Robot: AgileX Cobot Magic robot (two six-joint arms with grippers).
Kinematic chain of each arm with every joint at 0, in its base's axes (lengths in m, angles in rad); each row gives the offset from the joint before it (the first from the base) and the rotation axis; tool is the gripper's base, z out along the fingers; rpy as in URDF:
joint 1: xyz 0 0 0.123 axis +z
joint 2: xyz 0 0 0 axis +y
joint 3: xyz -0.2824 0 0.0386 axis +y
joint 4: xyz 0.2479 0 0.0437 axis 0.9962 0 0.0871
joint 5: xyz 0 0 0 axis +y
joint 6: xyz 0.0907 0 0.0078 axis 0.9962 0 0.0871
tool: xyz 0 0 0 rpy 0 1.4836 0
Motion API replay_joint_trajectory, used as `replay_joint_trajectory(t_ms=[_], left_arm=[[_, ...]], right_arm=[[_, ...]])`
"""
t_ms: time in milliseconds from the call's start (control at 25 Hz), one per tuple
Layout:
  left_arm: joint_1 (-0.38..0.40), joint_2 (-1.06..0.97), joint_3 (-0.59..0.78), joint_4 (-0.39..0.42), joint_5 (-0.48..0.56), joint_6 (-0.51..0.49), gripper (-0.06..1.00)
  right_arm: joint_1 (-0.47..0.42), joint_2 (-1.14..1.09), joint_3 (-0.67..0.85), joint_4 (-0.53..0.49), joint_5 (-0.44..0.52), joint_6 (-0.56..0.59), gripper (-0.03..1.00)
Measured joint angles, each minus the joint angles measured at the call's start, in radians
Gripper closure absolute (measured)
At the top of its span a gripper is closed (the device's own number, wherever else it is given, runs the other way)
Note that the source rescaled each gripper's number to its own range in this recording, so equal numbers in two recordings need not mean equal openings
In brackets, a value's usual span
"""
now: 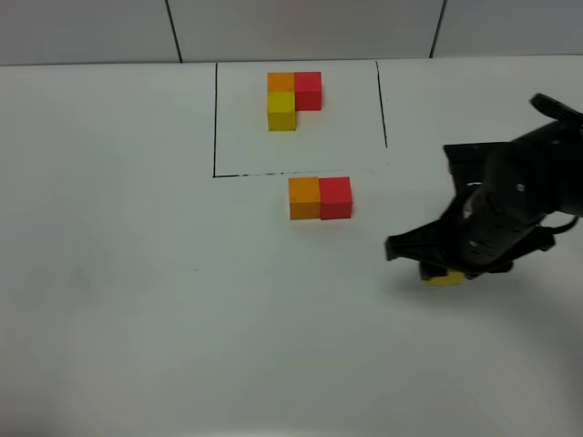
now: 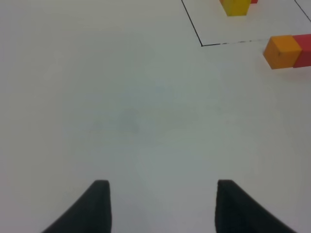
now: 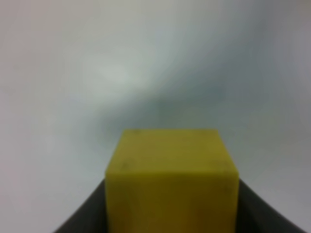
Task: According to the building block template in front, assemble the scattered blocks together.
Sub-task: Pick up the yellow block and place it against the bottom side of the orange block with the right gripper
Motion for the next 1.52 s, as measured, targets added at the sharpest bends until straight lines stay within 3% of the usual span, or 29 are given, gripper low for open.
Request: replay_joint_trajectory(t_ms=[200,440,720,1520], left_arm=[[0.000,0.000,0.000,0.000,0.000,0.000,0.85],[0.000,0.000,0.000,0.000,0.000,0.000,0.85],[0.000,0.000,0.000,0.000,0.000,0.000,0.85],[0.000,0.000,0.000,0.000,0.000,0.000,0.85]], right_arm=[[0.168,0.138,-0.183,-0.064,0.052,0.194,0.95],[0.252,0.336,-0.416,-0.074,0.145,0.244,0.95],[0.260,0.458,-0.588,-0.055,0.174,0.283,0.95],[0.237,0.519,-0.632,-0.125,0.136,0.339,0.95]])
